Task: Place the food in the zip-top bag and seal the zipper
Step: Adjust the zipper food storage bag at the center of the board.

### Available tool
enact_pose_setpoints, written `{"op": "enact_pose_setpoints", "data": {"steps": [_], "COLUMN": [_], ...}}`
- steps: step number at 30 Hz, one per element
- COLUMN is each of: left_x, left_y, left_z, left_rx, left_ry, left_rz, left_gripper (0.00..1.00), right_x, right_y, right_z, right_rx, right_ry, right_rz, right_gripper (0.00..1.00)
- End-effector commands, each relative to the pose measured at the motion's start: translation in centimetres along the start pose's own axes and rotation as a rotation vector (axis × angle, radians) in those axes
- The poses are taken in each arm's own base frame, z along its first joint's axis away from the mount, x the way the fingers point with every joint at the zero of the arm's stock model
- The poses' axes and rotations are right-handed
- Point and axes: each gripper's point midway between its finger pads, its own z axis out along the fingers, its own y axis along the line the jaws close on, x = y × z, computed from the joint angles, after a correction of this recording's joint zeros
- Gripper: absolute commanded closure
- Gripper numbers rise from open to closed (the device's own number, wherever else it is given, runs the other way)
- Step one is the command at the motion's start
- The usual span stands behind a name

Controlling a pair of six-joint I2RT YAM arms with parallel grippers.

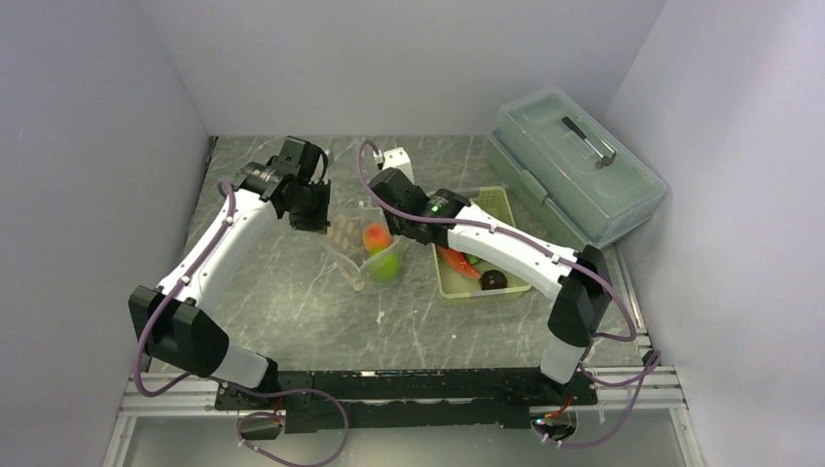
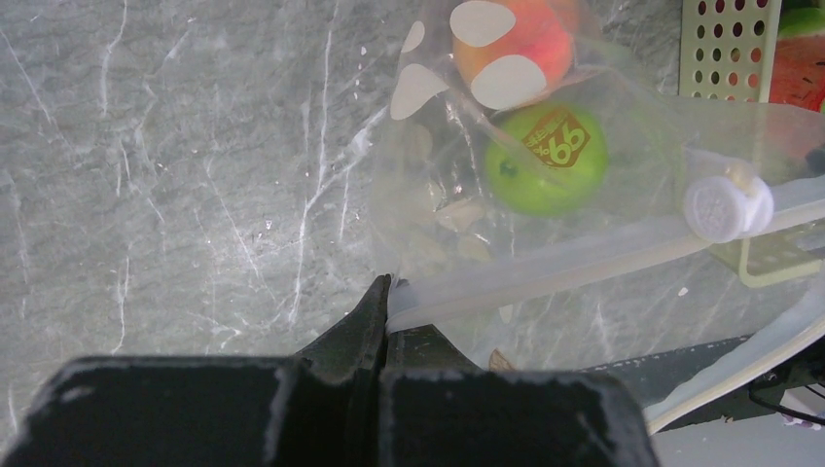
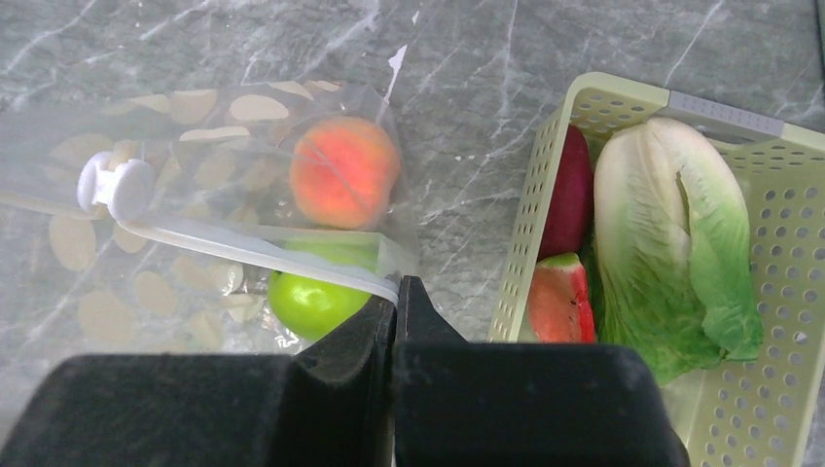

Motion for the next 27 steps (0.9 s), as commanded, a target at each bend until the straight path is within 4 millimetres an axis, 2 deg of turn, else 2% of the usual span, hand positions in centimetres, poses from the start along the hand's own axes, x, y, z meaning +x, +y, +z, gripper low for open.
{"op": "enact_pose_setpoints", "data": {"steps": [1,7,15,21,27], "left_x": [-0.9,-1.3,-1.2,-1.2,-1.2], "left_y": [2.3,1.8,1.3,1.2,1.2], "left_z": [-1.4,-1.4,-0.8,-0.5,-0.4], "left_rx": [-0.100,-0.074,-0.048,-0.040,-0.039], "left_ry": [-0.037,-0.036,-0.030,-0.025,-0.025], "left_rz": [-0.008,-0.001,0.004,0.007,0.009], "left_gripper": [1.00,1.00,1.00,1.00,1.00], "right_x": [-1.7,-3.1,-4.7,-6.2,-7.4], "right_y": [-3.5,-2.5,-1.3,-0.2,-0.5], "right_z": [-1.8,-2.3,-3.7,-5.7,-7.8], "right_rx": [0.069,0.017,-0.075,-0.185,-0.225], "right_ry": [-0.029,-0.051,-0.097,-0.156,-0.205], "right_rz": [0.037,0.055,0.083,0.107,0.121], "right_gripper": [0.97,0.75,0.57,0.47,0.42]}}
